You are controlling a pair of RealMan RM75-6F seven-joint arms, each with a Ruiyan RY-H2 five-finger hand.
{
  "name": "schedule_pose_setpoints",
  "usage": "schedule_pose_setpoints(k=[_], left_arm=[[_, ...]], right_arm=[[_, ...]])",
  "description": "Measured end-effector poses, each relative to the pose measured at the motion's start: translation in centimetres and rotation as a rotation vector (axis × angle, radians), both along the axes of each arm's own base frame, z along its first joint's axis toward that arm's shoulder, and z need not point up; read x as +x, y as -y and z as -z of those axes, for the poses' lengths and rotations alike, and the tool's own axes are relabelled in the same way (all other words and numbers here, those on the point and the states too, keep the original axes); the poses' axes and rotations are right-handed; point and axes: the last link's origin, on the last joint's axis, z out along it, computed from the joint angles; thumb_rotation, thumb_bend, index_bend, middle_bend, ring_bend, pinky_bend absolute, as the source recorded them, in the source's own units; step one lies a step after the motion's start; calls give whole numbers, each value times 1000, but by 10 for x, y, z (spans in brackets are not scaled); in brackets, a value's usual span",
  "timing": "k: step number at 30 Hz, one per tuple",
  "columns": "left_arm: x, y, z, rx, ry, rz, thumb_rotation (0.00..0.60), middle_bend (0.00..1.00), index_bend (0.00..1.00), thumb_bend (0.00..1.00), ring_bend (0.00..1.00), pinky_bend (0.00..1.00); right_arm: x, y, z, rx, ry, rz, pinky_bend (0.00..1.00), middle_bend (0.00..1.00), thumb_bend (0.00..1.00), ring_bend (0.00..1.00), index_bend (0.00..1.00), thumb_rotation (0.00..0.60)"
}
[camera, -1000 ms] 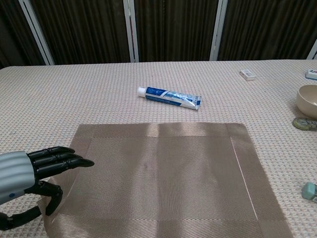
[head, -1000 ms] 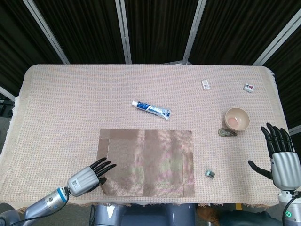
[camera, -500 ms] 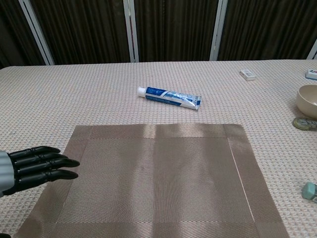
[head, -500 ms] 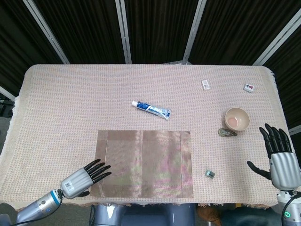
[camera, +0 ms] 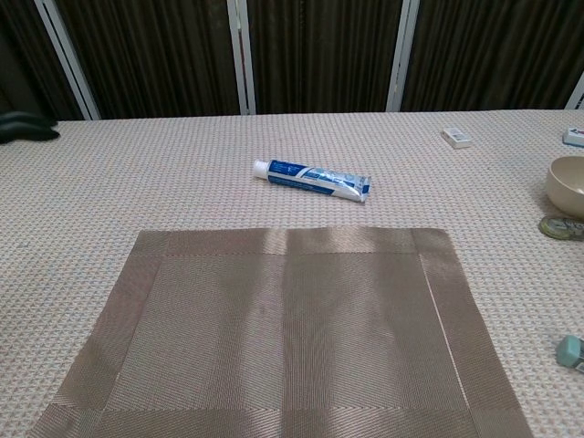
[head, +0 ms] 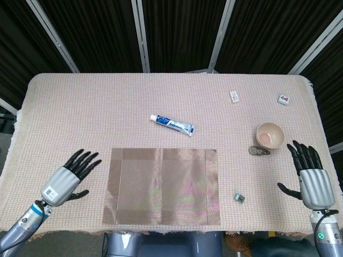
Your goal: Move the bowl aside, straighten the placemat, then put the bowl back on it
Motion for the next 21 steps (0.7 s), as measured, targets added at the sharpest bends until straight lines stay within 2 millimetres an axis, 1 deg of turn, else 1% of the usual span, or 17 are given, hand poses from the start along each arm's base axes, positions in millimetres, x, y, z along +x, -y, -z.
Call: schedule_pose_setpoints(k=[4,8,10,12,15,21], left_arm=[[-1,-15,-18,131,64,-120,600,0,0,0,0,0],[-6,-23,-32,241,101,-209,600,0,0,0,0,0],[-9,-25,-38,288,99,-244,600,0,0,0,0,0],[-12,-27,-42,315,89,-268,600,0,0,0,0,0],[-13,-28,-49,353,75,-288,600,0,0,0,0,0],[-14,-28,-55,375,59,-304,600,0,0,0,0,0]], right_arm=[[-1,21,7,62,-46,20,0,0,0,0,0,600],[-2,47,15,114,-84,40,0,0,0,0,9,600],[-2,62,20,145,-94,53,0,0,0,0,45,600],[-2,78,26,175,-101,68,0,0,0,0,110,600],[-3,102,34,211,-118,92,0,0,0,0,173,600],[-12,142,51,245,-183,151,0,0,0,0,253,600]])
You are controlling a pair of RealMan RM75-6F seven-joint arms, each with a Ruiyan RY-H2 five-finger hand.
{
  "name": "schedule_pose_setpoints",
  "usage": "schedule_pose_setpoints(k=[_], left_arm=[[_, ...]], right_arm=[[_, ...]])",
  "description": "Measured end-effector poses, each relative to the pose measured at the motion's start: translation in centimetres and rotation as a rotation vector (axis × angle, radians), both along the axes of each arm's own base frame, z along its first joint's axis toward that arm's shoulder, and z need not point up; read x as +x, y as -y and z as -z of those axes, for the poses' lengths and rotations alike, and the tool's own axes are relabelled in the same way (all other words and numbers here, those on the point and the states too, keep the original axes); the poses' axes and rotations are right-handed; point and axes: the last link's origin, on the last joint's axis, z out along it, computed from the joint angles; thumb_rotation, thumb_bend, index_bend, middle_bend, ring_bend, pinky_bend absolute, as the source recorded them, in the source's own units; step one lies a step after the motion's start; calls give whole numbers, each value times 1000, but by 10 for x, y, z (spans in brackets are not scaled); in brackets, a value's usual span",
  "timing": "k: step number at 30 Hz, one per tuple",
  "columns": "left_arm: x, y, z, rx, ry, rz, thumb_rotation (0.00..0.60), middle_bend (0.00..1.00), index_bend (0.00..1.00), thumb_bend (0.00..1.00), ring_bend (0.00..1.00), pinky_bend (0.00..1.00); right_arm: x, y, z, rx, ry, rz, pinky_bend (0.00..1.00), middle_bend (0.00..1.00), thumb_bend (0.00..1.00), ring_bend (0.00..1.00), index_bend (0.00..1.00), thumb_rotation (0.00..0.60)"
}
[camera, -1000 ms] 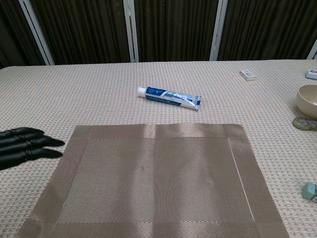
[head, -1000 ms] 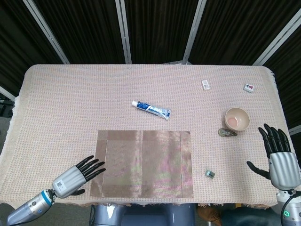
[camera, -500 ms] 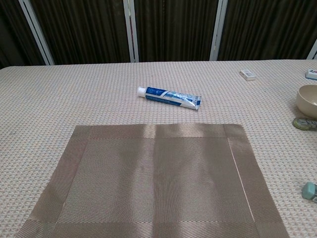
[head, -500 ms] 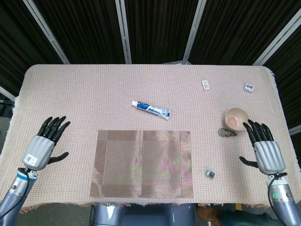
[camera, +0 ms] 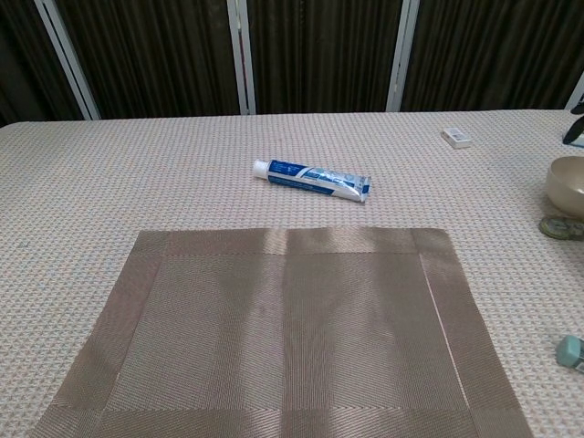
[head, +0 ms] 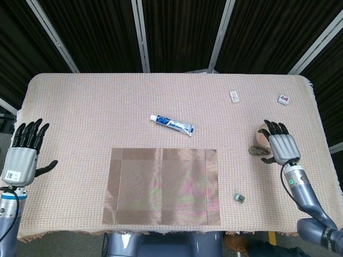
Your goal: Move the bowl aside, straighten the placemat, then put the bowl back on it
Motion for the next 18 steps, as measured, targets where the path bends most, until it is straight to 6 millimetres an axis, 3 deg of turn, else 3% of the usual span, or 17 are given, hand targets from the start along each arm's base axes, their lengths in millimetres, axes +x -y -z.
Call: schedule_pose_setpoints(k=[6,14,18], left_arm=[[-2,-1,0,0,-4,-8,600,0,0,0,0,0],[-7,-3,4,-21,-14,-31,600,0,0,0,0,0],[-7,-4,6,-29,-13,-38,600,0,0,0,0,0]], right_arm=[[-14,24,17,5,-65,53,0,0,0,0,290,600],[-27,36,32,9,-103,89,0,0,2,0,369,600],[-35,37,36,9,-129,101,0,0,96,0,443,600]])
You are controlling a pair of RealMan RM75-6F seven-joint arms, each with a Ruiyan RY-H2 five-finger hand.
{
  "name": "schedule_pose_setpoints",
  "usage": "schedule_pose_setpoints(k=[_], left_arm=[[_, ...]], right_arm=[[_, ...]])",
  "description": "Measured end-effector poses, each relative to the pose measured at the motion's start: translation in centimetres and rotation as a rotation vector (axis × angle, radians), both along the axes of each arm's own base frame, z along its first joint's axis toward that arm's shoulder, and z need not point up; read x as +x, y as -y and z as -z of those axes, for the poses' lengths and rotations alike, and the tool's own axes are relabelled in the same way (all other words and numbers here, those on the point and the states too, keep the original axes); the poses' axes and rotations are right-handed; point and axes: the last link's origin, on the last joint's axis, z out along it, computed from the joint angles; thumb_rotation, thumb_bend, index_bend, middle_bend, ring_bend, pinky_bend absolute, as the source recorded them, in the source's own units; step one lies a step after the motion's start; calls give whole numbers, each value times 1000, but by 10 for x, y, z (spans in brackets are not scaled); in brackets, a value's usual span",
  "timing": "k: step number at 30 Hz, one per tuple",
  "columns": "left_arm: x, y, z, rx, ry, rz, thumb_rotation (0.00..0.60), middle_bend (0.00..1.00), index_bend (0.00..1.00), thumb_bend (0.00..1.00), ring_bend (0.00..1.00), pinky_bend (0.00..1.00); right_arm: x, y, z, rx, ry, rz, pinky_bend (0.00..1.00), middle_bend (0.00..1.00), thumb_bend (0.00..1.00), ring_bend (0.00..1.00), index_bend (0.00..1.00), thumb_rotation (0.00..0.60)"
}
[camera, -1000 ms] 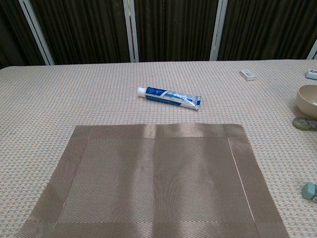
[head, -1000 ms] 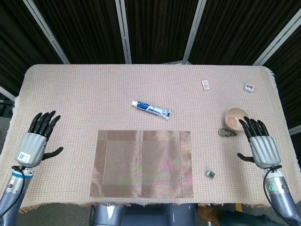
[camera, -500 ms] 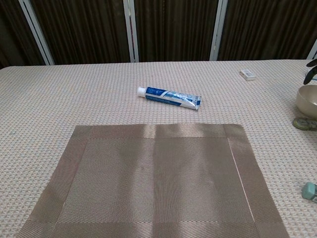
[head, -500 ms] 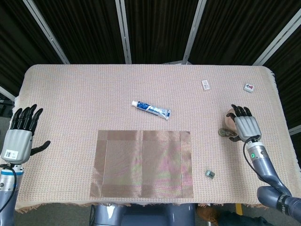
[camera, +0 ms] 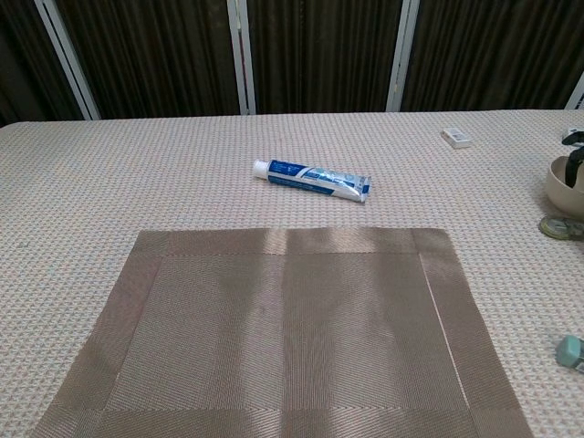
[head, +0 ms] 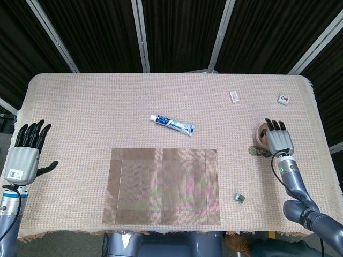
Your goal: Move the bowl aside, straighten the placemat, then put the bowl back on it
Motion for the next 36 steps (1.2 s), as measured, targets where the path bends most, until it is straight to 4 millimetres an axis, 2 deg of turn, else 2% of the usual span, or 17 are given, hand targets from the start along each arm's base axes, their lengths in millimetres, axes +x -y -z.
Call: schedule_pose_setpoints(k=[6,8,12,21,29,36], left_arm=[[-1,-1,1,7,-10,-7,600,0,0,0,0,0],[-1,-1,2,6,-10,-7,600,0,0,0,0,0],[0,-1,3,3,-11,-4,600,0,0,0,0,0],[1,0,5,-1,-6,3,600,0,0,0,0,0],[4,1,5,-17,16,15,600,0,0,0,0,0],[7,3,5,-36,40,27,600,0,0,0,0,0]], right_arm=[[-11,0,7,4,-25,16,0,0,340,0,584,600],[-13,0,8,3,-26,15,0,0,372,0,632,600],[-13,-1,9,-3,-28,0,0,0,380,0,702,600],[-1,-5,1,-43,-21,-95,0,0,378,0,739,600],[39,-20,-8,-48,64,-267,0,0,378,0,748,600],[94,-52,3,87,127,-523,0,0,378,0,747,600]])
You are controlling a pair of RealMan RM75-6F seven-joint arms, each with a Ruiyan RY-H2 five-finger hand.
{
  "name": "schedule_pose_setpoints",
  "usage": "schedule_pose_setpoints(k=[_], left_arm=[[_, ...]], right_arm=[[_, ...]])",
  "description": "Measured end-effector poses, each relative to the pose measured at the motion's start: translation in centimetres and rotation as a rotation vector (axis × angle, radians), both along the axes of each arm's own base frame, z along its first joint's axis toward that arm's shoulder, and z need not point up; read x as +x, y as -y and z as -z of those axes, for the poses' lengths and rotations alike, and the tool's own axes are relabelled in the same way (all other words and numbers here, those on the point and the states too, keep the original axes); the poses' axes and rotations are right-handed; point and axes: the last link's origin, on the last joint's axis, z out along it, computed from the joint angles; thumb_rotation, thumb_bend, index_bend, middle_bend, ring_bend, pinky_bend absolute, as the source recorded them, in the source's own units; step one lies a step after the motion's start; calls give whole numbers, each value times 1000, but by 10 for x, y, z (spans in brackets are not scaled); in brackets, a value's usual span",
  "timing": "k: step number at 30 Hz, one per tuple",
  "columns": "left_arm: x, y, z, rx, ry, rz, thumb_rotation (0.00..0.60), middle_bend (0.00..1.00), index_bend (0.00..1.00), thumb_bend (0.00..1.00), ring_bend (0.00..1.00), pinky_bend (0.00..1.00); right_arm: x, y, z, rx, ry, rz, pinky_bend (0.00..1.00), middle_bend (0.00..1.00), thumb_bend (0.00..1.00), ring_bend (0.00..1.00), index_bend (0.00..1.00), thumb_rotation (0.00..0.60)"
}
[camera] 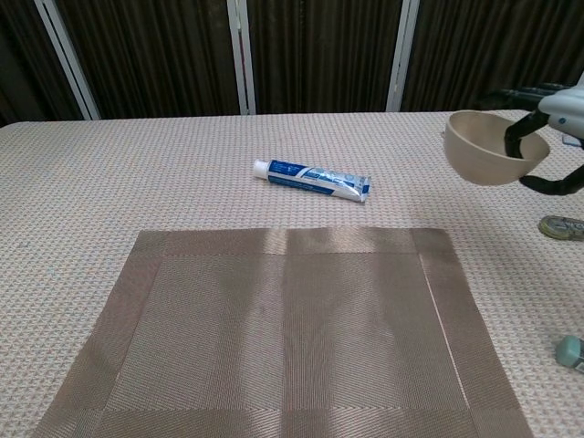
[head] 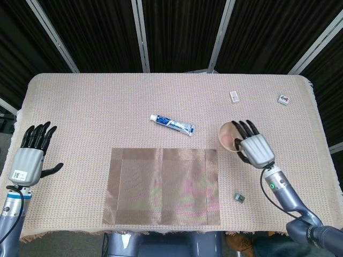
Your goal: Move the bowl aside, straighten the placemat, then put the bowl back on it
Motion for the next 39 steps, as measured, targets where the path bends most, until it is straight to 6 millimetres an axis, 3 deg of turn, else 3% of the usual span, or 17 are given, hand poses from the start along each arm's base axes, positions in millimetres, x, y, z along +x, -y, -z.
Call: schedule_pose_setpoints(k=[8,18,25,31,33,35,36,39], left_arm=[[0,1,-5,7,18,1,600,0,0,0,0,0],[-6,1,-9,5,32,-26,600,0,0,0,0,0],[-8,1,-12,4,41,-28,600,0,0,0,0,0],[-8,2,-12,1,46,-27,600,0,0,0,0,0],[-7,2,-12,-2,47,-27,600,0,0,0,0,0],[-7,2,-11,-4,46,-25,600,0,0,0,0,0],[-7,2,-11,-4,45,-24,600,0,0,0,0,0],[-6,2,-10,-6,44,-24,600,0,0,0,0,0]], right_arm=[[66,-26,40,224,-32,-308,0,0,374,0,748,600],[117,-52,102,346,-96,-475,0,0,367,0,747,600],[139,-58,127,343,-119,-519,0,0,366,0,747,600],[138,-52,135,310,-141,-497,0,0,361,0,741,600],[137,-50,136,301,-146,-492,0,0,340,0,473,600],[136,-48,137,287,-159,-492,0,0,219,0,75,600],[135,-47,138,282,-165,-488,0,0,129,0,0,600],[130,-46,138,285,-176,-453,0,0,8,0,0,600]])
